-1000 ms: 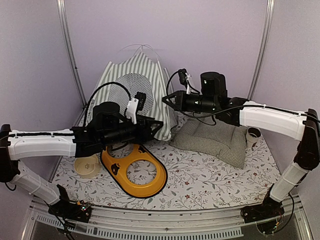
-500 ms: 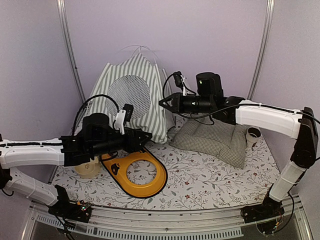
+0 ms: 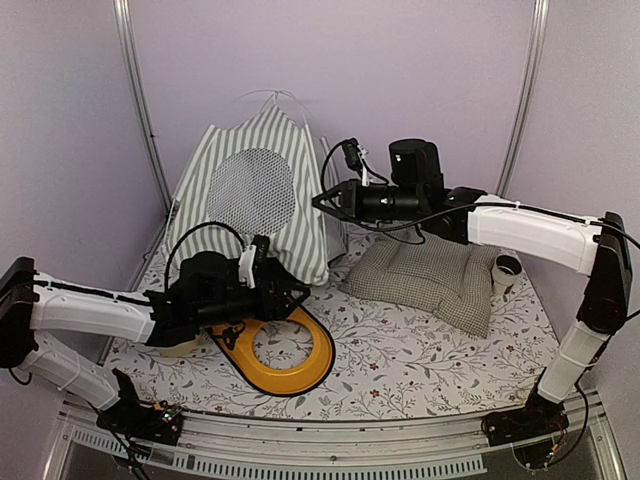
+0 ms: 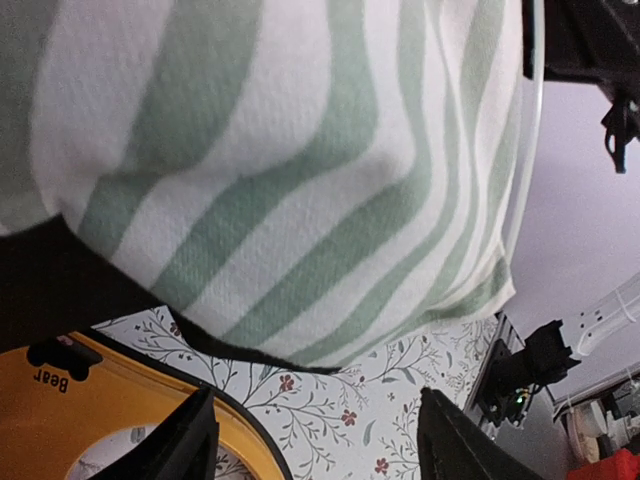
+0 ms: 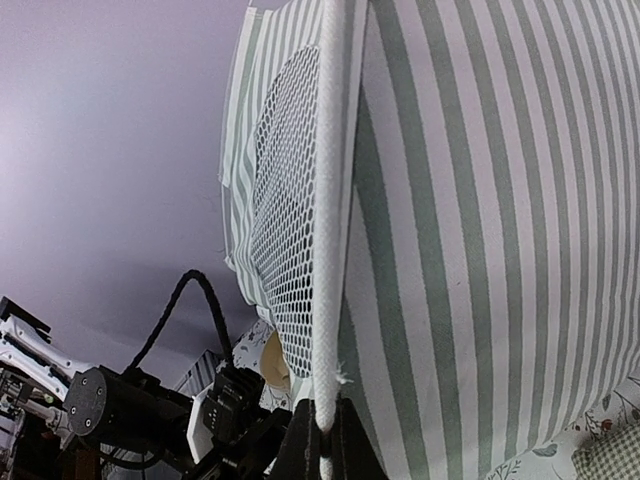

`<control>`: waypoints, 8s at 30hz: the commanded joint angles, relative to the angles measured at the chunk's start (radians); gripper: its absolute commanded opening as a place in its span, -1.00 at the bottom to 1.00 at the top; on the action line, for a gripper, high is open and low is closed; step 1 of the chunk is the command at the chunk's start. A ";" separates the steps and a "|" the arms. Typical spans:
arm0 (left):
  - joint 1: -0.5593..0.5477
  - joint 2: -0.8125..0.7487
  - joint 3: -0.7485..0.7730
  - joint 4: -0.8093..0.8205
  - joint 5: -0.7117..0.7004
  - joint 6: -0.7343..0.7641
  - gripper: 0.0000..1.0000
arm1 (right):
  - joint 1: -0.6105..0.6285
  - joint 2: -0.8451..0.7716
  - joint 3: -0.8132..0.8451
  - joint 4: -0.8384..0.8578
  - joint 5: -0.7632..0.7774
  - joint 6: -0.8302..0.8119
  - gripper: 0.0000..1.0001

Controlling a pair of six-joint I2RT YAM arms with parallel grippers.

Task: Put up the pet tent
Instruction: Pass from the right arm to the left, then adjust the tent fabric of the tent.

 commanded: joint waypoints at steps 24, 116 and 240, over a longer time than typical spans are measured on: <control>0.049 0.073 -0.019 0.318 0.112 -0.253 -1.00 | 0.000 0.024 -0.001 0.042 -0.019 -0.002 -0.50; 0.133 -0.070 -0.121 0.183 0.180 -0.226 -1.00 | -0.030 0.118 -0.124 0.572 -0.710 0.164 -0.53; -0.115 -0.221 0.004 -0.147 -0.189 0.381 -1.00 | 0.064 0.155 0.029 0.213 0.004 -0.236 -1.00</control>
